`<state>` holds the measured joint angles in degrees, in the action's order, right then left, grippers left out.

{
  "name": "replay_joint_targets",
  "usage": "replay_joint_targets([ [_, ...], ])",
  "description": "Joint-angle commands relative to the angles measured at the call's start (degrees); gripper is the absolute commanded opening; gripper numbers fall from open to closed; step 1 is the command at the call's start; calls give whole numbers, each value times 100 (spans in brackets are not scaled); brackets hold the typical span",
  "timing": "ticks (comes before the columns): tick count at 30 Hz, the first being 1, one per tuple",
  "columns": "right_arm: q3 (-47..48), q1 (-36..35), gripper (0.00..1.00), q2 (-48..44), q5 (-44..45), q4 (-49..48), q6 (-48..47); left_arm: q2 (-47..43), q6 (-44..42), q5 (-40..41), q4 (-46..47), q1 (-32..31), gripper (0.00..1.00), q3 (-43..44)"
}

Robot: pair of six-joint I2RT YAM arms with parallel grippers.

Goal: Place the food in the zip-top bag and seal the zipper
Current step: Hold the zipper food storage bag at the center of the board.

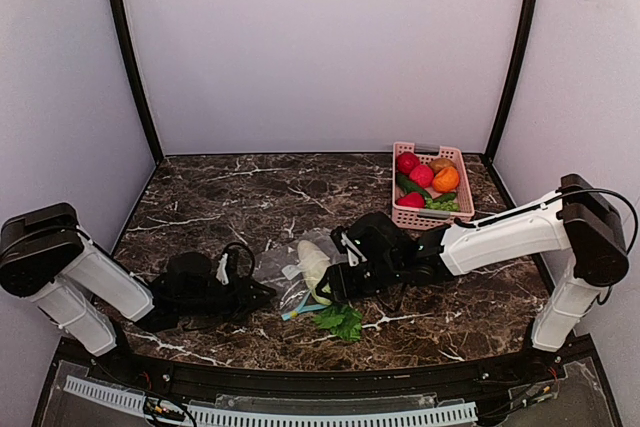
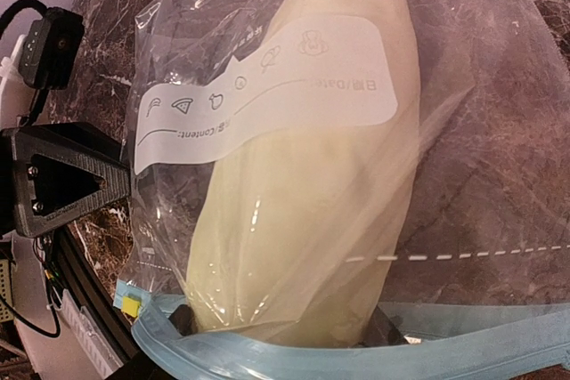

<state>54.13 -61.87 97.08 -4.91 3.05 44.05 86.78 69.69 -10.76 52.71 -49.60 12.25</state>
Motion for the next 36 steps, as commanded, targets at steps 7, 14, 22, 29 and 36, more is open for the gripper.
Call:
replay_joint_targets([
  [7,146,-26,36,71,49,34,117,222,-48,-93,322,39,9,218],
  [14,-14,42,31,-92,383,-34,743,220,-74,-292,337,40,1,277],
  [22,-177,84,31,-305,787,-508,1219,-120,-233,-257,-237,-246,1,535],
  [29,-417,172,30,-571,1032,-735,1632,-451,-324,153,-960,-693,1,702],
  [36,-644,333,31,-698,929,-995,1970,-369,-331,245,-1085,-1035,1,819],
])
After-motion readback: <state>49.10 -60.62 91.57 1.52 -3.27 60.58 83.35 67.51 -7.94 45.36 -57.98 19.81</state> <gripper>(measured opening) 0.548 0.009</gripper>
